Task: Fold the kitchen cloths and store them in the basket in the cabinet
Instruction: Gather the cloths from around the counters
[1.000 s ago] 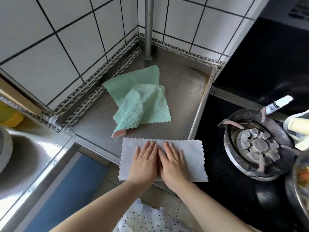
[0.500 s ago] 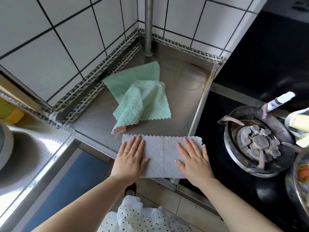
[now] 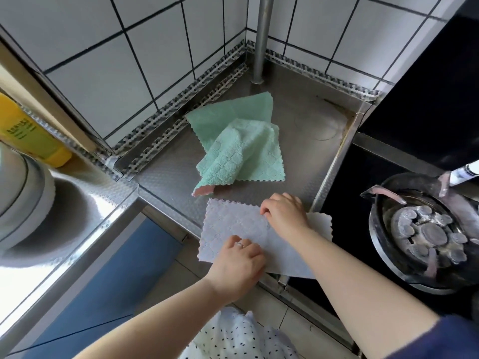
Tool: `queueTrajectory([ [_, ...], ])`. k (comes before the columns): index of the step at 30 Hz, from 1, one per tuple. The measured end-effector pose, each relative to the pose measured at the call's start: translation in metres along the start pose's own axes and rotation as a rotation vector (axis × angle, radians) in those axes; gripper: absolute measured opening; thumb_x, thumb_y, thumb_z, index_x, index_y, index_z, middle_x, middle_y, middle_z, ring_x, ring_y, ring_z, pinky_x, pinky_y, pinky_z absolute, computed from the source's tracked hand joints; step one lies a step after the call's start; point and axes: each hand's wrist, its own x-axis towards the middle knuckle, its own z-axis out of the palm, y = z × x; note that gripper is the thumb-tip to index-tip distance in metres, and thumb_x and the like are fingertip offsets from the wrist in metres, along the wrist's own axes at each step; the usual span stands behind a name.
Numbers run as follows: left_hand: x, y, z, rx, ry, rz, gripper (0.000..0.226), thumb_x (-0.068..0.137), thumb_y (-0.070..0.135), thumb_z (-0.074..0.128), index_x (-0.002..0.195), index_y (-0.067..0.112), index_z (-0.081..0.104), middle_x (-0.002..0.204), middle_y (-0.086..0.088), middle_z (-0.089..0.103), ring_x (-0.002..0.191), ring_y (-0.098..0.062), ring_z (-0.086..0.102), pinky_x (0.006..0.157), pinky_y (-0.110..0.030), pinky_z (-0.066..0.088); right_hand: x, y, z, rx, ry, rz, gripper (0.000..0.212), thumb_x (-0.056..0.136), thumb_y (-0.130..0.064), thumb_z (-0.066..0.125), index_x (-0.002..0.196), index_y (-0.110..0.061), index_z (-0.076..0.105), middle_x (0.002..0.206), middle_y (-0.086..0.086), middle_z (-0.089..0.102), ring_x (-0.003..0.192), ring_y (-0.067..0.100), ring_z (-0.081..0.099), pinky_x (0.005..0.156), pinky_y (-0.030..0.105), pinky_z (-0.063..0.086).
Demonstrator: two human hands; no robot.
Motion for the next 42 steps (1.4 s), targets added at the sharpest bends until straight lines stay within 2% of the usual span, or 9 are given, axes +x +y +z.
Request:
queueTrajectory([
  [15, 0.005, -0.054, -0.026, 0.182, -0.045, -0.058, 0.016, 0.064, 0.028, 0.079, 0.078, 0.030, 0.071, 0.084, 0.007, 0.066, 0.074, -0.019, 0.063, 0.071, -0.034, 0.051, -0.061, 0.027, -0.020, -0.091, -0.124, 0.183, 0.013, 0.087, -0.025, 0.051, 0.087, -0.027, 0.064, 0.094, -0.008, 0.067, 0.097, 0.020, 0.059, 0.085, 0.033, 0.038],
  [22, -0.008, -0.069, -0.025, 0.266, -0.031, 0.076, 0.037, 0.066, 0.024, 0.079, 0.102, 0.024, 0.071, 0.107, 0.001, 0.067, 0.102, -0.024, 0.064, 0.088, -0.040, 0.051, -0.096, 0.025, -0.010, -0.005, 0.040, -0.108, 0.027, 0.088, -0.025, 0.054, 0.112, -0.029, 0.065, 0.121, -0.007, 0.056, 0.118, 0.017, 0.046, 0.102, 0.033, 0.030],
  [24, -0.022, -0.069, -0.019, 0.232, -0.069, 0.194, 0.052, 0.071, 0.020, 0.073, 0.122, 0.021, 0.063, 0.130, 0.000, 0.059, 0.125, -0.023, 0.052, 0.100, -0.047, 0.044, -0.113, 0.033, -0.007, 0.001, -0.028, -0.324, 0.043, 0.086, -0.023, 0.052, 0.128, -0.029, 0.056, 0.145, -0.006, 0.041, 0.138, 0.016, 0.031, 0.117, 0.043, 0.016],
  [27, -0.039, -0.064, -0.009, 0.267, -0.183, 0.303, 0.077, 0.077, 0.024, 0.064, 0.146, 0.022, 0.032, 0.152, 0.001, 0.032, 0.141, -0.021, 0.028, 0.111, -0.052, 0.029, -0.135, 0.041, 0.004, -0.122, -0.276, -0.483, 0.068, 0.082, -0.037, 0.039, 0.147, -0.035, 0.019, 0.154, -0.011, -0.009, 0.142, 0.006, -0.019, 0.115, 0.040, -0.018],
  [30, -0.043, -0.057, 0.002, 0.305, -0.183, 0.286, 0.084, 0.078, 0.017, 0.066, 0.149, 0.021, 0.022, 0.154, 0.001, 0.026, 0.141, -0.019, 0.025, 0.111, -0.054, 0.023, -0.145, 0.042, 0.017, -0.237, -0.322, -0.497, 0.080, 0.083, -0.036, 0.047, 0.148, -0.035, 0.001, 0.153, -0.004, -0.023, 0.139, 0.011, -0.030, 0.112, 0.044, -0.023],
  [32, -0.042, -0.053, 0.006, 0.301, -0.158, 0.249, 0.085, 0.077, 0.010, 0.068, 0.149, 0.022, 0.024, 0.153, 0.001, 0.028, 0.140, -0.019, 0.029, 0.109, -0.056, 0.023, -0.150, 0.035, 0.025, -0.301, -0.240, -0.469, 0.087, 0.079, -0.022, 0.059, 0.149, -0.031, 0.010, 0.158, 0.004, -0.007, 0.144, 0.020, -0.017, 0.115, 0.052, -0.006],
  [35, -0.043, -0.052, 0.007, 0.278, -0.138, 0.242, 0.080, 0.078, 0.009, 0.065, 0.148, 0.022, 0.027, 0.152, 0.002, 0.031, 0.138, -0.019, 0.032, 0.107, -0.060, 0.025, -0.155, 0.019, 0.028, -0.336, -0.076, -0.417, 0.083, 0.060, -0.012, 0.074, 0.137, -0.026, 0.047, 0.147, 0.008, 0.040, 0.137, 0.025, 0.034, 0.106, 0.056, 0.032],
  [40, -0.045, -0.057, 0.000, 0.068, -0.009, 0.219, 0.061, 0.084, 0.018, 0.062, 0.141, 0.011, 0.041, 0.141, 0.001, 0.049, 0.130, -0.017, 0.046, 0.109, -0.059, 0.018, -0.153, 0.021, 0.028, 0.122, 0.019, -0.334, 0.062, 0.075, 0.003, 0.052, 0.133, -0.019, 0.052, 0.144, 0.000, 0.043, 0.139, 0.016, 0.029, 0.116, 0.044, 0.011],
  [42, -0.043, -0.054, -0.004, -0.136, 0.021, 0.037, 0.065, 0.082, 0.018, 0.067, 0.140, 0.011, 0.040, 0.134, 0.005, 0.056, 0.123, -0.019, 0.054, 0.112, -0.048, 0.023, -0.148, 0.021, 0.023, 0.429, 0.041, -0.147, 0.051, 0.074, 0.002, 0.063, 0.122, -0.015, 0.060, 0.130, -0.002, 0.056, 0.131, 0.017, 0.044, 0.112, 0.033, 0.026],
])
